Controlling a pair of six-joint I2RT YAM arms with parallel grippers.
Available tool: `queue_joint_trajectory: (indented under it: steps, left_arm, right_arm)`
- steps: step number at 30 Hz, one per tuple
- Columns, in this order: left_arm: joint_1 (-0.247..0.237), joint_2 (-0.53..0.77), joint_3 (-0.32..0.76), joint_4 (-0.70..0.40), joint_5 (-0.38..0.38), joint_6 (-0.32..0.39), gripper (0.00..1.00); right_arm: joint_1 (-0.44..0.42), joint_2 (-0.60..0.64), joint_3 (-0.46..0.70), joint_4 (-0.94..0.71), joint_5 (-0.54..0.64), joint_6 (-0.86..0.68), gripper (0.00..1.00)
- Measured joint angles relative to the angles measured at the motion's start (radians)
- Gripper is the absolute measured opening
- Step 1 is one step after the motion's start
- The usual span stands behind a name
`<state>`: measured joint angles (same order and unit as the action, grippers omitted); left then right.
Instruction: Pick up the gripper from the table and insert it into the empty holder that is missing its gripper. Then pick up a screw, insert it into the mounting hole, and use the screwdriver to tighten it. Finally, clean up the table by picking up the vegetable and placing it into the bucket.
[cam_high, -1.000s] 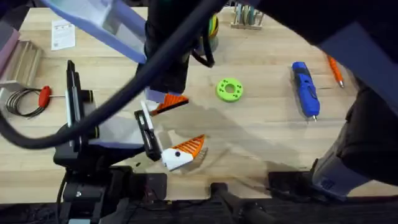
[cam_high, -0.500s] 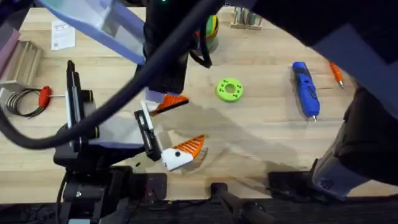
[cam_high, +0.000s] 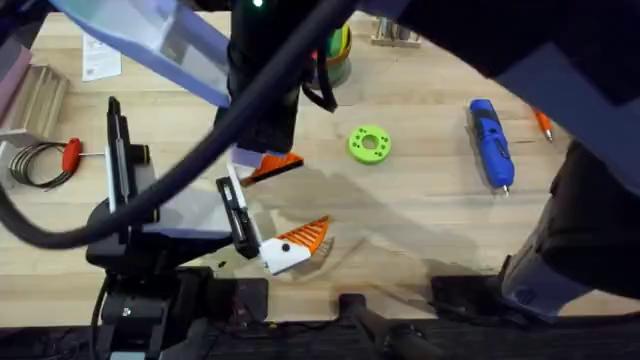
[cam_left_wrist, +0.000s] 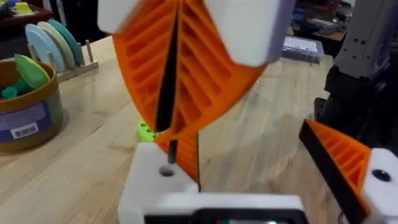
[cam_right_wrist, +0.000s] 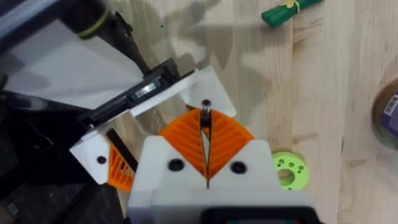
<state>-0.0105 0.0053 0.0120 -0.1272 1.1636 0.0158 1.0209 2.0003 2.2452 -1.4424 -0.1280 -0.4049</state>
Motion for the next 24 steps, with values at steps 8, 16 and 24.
queue_joint_trajectory:
  steps: [8,16,24]
  left_arm:
    - [0.0,0.0,0.0,0.0,0.0,0.0,0.985]
    - [0.0,0.0,0.0,0.0,0.0,0.0,0.985]
    - [0.0,0.0,0.0,0.0,0.0,0.0,0.985]
  right_arm:
    - [0.002,0.01,0.0,0.006,0.0,0.0,0.006]
    - [0.002,0.016,0.0,0.005,0.0,0.0,0.006]
    - [0.002,0.016,0.0,0.005,0.0,0.0,0.006]
